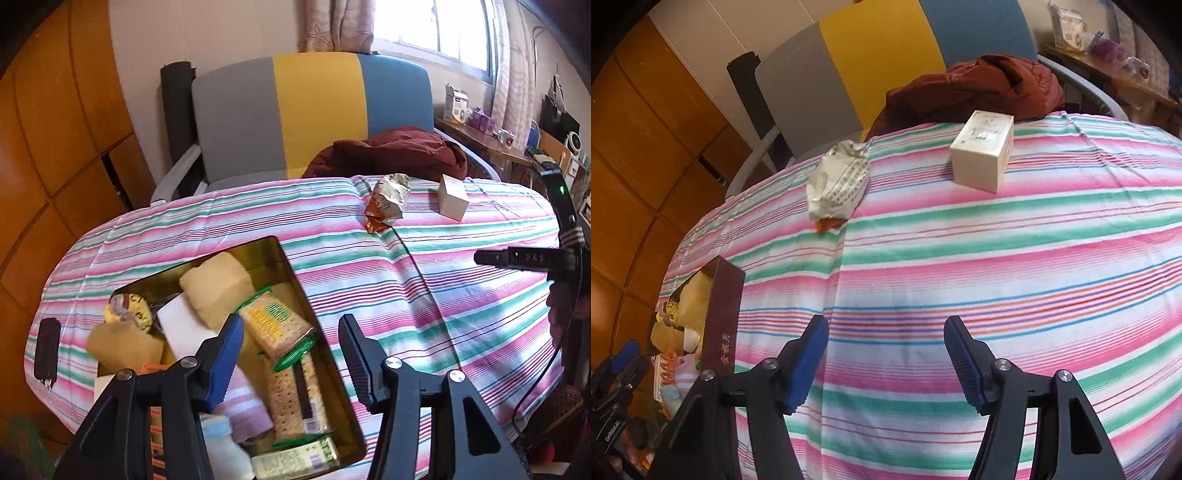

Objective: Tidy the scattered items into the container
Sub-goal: 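Withdraw both tools from the tin toward the white box and snack bag, then grasp the white printed box with the right tool while the left tool grasps the crumpled snack bag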

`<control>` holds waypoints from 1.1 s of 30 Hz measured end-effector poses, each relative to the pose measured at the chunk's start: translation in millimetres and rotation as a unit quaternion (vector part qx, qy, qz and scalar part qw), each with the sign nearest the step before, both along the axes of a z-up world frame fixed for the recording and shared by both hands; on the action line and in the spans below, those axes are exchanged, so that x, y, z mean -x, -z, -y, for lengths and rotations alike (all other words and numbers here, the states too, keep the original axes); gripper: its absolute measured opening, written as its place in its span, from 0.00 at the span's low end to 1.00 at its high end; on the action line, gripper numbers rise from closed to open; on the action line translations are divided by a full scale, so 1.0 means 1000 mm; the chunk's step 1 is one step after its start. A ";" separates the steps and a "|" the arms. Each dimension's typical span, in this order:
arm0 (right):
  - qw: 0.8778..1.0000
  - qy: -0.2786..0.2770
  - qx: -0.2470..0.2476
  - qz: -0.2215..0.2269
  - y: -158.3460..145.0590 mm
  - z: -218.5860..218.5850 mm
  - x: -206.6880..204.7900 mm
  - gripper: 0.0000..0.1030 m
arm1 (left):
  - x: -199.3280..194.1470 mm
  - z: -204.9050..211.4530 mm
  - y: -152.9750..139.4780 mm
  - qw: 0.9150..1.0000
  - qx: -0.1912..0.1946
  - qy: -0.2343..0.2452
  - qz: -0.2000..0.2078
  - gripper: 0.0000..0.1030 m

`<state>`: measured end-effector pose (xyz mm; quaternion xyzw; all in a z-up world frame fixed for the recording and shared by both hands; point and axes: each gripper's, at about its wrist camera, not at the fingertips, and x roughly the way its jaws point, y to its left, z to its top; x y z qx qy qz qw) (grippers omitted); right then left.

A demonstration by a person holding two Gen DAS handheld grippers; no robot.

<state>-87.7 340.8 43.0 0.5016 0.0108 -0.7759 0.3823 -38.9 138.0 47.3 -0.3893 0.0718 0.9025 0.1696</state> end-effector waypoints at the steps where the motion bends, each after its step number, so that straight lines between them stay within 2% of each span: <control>1: 1.000 0.001 -0.003 -0.003 -0.001 0.000 0.004 0.65 | 0.001 -0.004 0.000 1.000 0.002 0.003 0.000 0.52; 14: 0.999 0.022 -0.029 -0.033 -0.013 0.013 0.071 0.70 | 0.031 -0.052 0.008 0.999 0.038 0.030 0.016 0.52; 18: 0.998 0.034 -0.043 -0.041 -0.008 0.017 0.096 0.70 | 0.050 -0.071 0.014 0.998 0.033 0.040 0.040 0.52; 22: 0.996 0.068 -0.031 -0.047 -0.006 0.012 0.124 0.71 | 0.073 -0.089 0.018 0.997 0.021 0.045 0.061 0.52; 25: 0.994 0.093 -0.015 -0.048 -0.004 0.009 0.142 0.79 | 0.091 -0.103 0.018 0.996 0.012 0.047 0.070 0.52; 28: 0.994 0.105 -0.005 -0.042 -0.001 0.011 0.153 0.80 | 0.110 -0.116 0.020 0.995 0.001 0.058 0.080 0.53; 33: 0.993 0.115 -0.008 -0.035 0.006 0.028 0.170 0.81 | 0.139 -0.137 0.026 0.994 0.007 0.073 0.083 0.57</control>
